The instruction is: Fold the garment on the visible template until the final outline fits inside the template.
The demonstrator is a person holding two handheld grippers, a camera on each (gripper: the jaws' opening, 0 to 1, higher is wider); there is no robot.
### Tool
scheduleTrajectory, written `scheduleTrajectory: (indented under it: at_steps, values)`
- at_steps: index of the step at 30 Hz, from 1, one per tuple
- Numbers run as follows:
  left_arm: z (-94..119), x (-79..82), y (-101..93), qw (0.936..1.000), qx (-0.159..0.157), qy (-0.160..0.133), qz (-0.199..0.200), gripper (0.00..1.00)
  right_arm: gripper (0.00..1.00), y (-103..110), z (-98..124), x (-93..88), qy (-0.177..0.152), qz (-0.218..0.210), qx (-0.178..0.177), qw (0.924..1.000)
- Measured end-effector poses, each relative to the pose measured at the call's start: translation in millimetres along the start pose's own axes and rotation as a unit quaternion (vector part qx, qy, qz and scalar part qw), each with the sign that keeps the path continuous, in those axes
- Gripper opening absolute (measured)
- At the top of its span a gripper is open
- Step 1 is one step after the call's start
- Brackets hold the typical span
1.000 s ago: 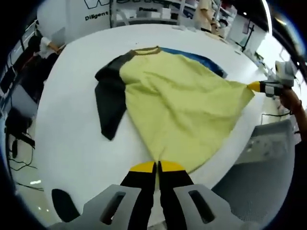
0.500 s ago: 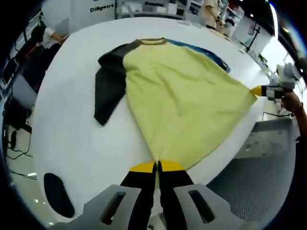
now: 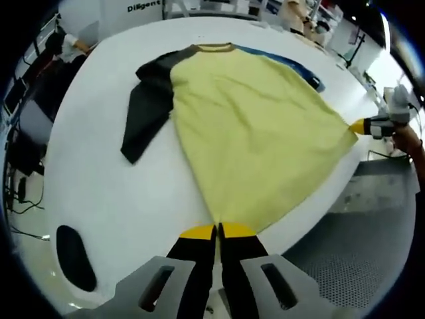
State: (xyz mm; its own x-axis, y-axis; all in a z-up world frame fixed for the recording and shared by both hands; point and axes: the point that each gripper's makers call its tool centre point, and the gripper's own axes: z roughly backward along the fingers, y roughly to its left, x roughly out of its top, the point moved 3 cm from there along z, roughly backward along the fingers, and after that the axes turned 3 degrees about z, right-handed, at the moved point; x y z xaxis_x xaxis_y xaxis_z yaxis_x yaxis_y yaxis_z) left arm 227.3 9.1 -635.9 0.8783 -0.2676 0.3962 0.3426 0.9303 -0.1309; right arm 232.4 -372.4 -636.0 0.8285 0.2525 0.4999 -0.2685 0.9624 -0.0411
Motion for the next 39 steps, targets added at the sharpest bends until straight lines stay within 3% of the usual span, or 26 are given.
scheduleTrajectory:
  at_steps: [20,25,29,31,36,39]
  values:
    - [-5,-16.5,0.9,0.9995,0.02,0.019,-0.012,0.0,0.0,3,-3,-8.7,0.02,0.018,0.001,0.9996]
    - [0,-15.1,0.6,0.9997,0.019,0.01,-0.013,0.01,0.0,3,1,-0.9,-0.012,-0.011,0.014,0.9998]
    - [8,-8.8,7.5,0.9994,0.027,-0.01,-0.021,0.19,0.16,-2,6,9.9,-0.04,-0.03,0.016,0.9986]
    - [12,-1.9,11.2,0.9991,0.028,-0.033,0.001,0.29,0.22,-4,8,17.1,-0.06,-0.033,0.021,0.9974]
    - [22,17.2,25.4,0.9945,0.039,-0.095,0.024,0.39,0.46,-7,13,39.1,-0.123,-0.074,0.034,0.989]
    - [26,24.7,35.2,0.9916,0.057,-0.112,0.029,0.48,0.55,-9,16,46.1,-0.136,-0.072,0.033,0.9875]
